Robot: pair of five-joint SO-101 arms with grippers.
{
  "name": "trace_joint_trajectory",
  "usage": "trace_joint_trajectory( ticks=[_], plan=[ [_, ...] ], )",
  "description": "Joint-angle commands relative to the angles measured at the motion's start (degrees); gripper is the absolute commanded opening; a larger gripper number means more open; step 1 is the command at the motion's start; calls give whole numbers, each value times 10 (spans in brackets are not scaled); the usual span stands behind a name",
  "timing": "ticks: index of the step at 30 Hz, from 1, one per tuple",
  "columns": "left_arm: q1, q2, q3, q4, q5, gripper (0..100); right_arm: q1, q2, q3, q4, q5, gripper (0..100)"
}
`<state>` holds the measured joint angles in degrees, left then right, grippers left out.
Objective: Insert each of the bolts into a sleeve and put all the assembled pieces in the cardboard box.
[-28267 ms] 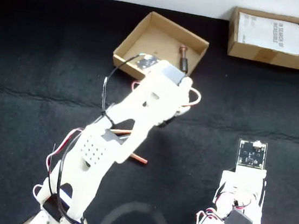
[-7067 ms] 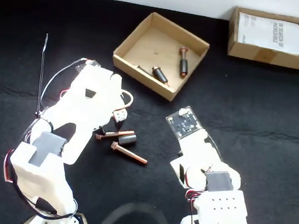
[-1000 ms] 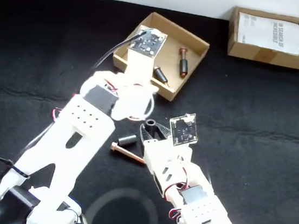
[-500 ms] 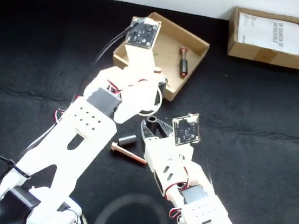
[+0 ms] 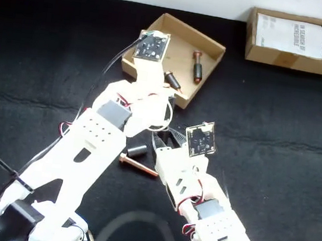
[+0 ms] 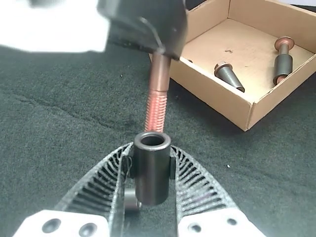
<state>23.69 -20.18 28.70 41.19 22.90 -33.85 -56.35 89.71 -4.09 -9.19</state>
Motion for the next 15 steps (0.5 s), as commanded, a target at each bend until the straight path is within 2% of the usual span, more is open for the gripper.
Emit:
trace_joint_trajectory(
  ticks=[1, 15],
  plan=[
    [-9, -37, -30, -11, 7, 9, 7, 0, -8, -13, -8, 8],
    [0, -121, -15, -8, 7, 9, 7, 0, -8, -13, -8, 8]
  ],
)
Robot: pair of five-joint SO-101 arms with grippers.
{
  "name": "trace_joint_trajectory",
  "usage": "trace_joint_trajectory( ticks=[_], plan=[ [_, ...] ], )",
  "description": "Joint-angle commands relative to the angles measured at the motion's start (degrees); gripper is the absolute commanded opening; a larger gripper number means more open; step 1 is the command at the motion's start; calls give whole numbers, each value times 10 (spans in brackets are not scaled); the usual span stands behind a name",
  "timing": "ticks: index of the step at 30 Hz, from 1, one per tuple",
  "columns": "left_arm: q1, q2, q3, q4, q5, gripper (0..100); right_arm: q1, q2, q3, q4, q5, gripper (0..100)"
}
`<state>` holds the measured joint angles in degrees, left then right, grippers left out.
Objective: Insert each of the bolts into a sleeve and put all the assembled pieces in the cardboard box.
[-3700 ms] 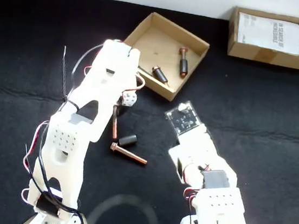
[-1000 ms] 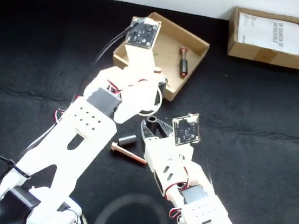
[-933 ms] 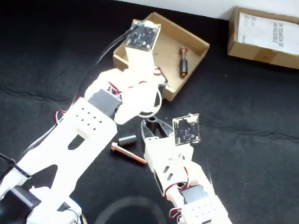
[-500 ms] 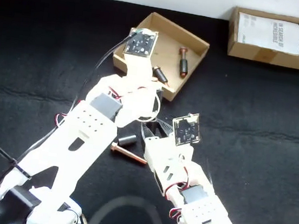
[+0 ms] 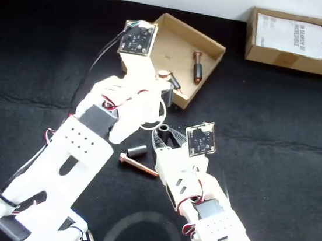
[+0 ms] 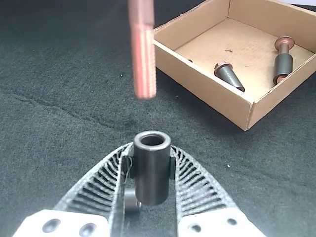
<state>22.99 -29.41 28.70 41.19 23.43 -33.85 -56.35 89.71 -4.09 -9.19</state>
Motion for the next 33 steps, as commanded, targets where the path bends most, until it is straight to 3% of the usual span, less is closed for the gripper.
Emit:
trace_joint_trajectory(
  ticks=[1, 11, 27, 33],
  plan=[
    [11, -29, -7, -9, 2, 9, 7, 0, -8, -13, -8, 8],
    [46, -29, 59, -11, 38, 9, 7, 0, -22, -13, -8, 8],
    [56, -29, 117, -9, 38, 9, 7, 0, -31, -9, -8, 8],
    [66, -29, 182, -11, -4, 11, 7, 0, -31, -9, -8, 8]
  ],
)
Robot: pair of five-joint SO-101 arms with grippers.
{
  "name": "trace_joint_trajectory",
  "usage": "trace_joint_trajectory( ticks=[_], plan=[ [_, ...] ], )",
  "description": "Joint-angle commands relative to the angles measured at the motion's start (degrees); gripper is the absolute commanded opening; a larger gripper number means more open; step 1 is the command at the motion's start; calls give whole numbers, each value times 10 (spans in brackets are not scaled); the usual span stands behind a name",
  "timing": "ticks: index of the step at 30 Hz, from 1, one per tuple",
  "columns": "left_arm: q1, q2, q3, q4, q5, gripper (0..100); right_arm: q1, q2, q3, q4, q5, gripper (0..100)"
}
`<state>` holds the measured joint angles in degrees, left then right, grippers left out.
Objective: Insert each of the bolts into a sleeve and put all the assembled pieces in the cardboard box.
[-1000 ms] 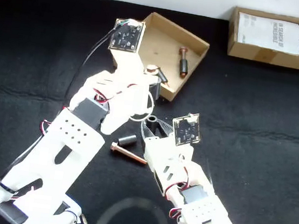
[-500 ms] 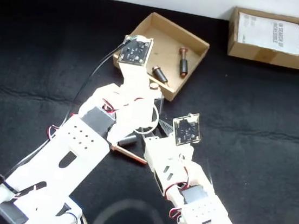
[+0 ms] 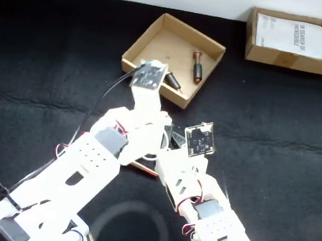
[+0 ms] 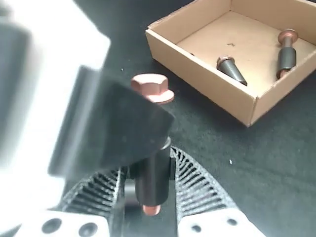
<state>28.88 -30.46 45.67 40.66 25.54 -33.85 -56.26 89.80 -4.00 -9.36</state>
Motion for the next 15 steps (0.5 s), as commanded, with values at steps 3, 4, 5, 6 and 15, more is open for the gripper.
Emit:
trace_joint_trajectory(
  ticks=[3, 4, 5, 6, 15],
  plan=[
    [4, -18, 20, -4, -62, 20, 7, -1, -32, -10, -6, 8],
    [3, -18, 20, -3, -76, 40, 7, -1, -32, -10, -6, 8],
    [2, -18, 21, -2, -84, 77, 7, -1, -32, -10, -6, 8],
    [2, -18, 22, -1, -84, 120, 7, -1, -32, -10, -6, 8],
    [-20, -36, 18, 47, -89, 383, 8, -2, -32, -9, -6, 8]
  ],
)
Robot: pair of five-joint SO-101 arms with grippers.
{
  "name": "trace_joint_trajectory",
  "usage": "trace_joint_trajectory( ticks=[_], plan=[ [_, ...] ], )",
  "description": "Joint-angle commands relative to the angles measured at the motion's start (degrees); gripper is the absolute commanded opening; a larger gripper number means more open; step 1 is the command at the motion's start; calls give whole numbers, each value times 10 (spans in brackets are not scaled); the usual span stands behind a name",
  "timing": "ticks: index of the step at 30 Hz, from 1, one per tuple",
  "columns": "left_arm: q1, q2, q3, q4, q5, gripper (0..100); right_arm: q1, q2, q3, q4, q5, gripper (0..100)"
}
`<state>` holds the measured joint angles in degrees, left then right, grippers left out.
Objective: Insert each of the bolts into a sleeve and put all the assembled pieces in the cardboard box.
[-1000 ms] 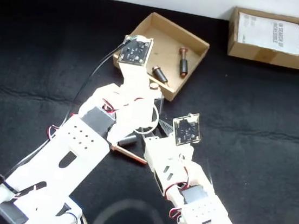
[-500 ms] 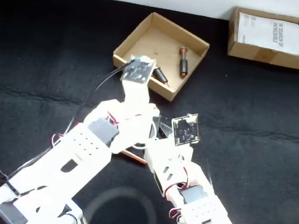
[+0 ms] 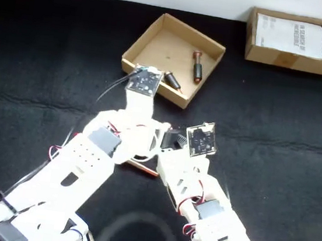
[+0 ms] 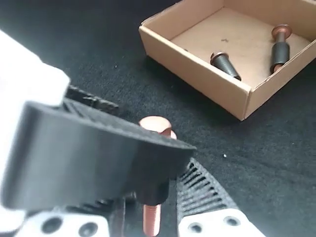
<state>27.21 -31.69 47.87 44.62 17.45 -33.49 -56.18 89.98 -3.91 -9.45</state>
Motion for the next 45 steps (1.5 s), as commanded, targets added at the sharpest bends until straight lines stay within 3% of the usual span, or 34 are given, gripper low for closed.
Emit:
trace_joint_trajectory(
  ticks=[1, 9, 18, 25, 30, 37, 45],
  plan=[
    [-11, -35, -3, 11, -8, 383, 7, -3, -34, -10, -5, 8],
    [-58, -187, -4, 77, -95, 383, 10, -1, -34, -10, -5, 8],
    [-59, -356, -4, 186, -95, 374, 10, -1, -34, -10, -5, 8],
    [-124, -502, 19, 214, -98, 183, 35, -1, -54, 0, -6, 8],
    [-200, -591, 60, 212, -98, 8, 79, 0, -169, 130, -60, 8],
    [-240, -701, 145, 212, -98, 21, 91, 31, -326, 237, -70, 8],
    [-339, -720, 248, 194, -97, 21, 150, 297, -614, 291, -70, 8]
  ],
)
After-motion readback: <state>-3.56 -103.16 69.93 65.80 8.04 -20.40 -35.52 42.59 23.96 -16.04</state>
